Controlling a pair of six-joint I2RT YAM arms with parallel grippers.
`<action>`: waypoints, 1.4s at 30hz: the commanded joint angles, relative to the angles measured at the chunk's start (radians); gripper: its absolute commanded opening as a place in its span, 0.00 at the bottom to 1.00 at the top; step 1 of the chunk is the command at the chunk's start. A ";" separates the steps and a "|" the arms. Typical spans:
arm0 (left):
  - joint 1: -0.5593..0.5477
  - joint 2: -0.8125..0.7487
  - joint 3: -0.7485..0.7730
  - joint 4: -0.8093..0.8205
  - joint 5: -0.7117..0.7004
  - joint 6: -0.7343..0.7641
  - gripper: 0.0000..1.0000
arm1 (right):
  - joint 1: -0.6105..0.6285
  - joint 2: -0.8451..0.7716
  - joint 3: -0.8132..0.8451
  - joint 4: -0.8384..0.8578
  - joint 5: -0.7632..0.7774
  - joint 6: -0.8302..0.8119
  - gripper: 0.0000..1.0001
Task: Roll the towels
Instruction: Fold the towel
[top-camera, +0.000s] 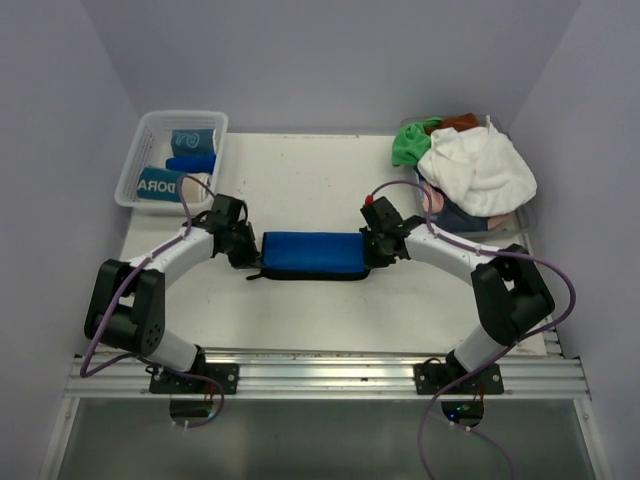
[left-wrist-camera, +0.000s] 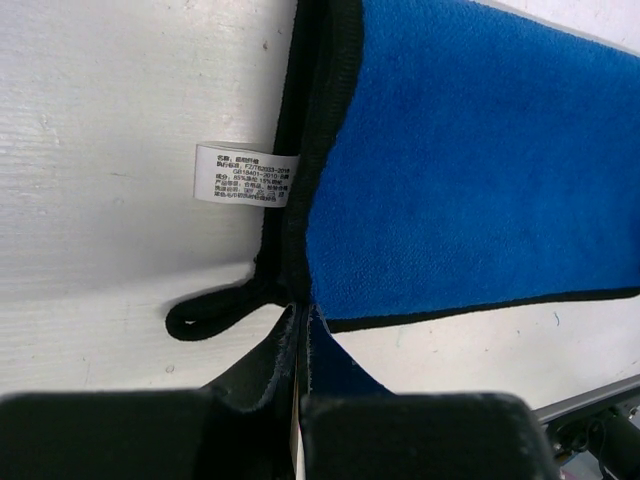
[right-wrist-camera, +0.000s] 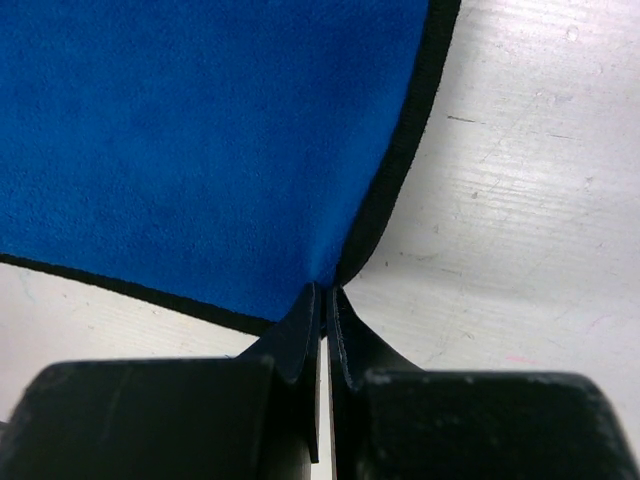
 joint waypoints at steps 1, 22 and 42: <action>0.002 0.008 -0.007 0.035 -0.042 0.002 0.00 | -0.001 -0.026 -0.008 0.026 0.036 0.009 0.00; 0.002 -0.004 0.086 -0.038 -0.059 0.021 0.38 | -0.001 -0.072 0.027 -0.029 0.104 -0.003 0.49; -0.035 0.367 0.413 0.070 -0.051 0.073 0.24 | -0.109 0.275 0.288 0.056 0.050 -0.038 0.15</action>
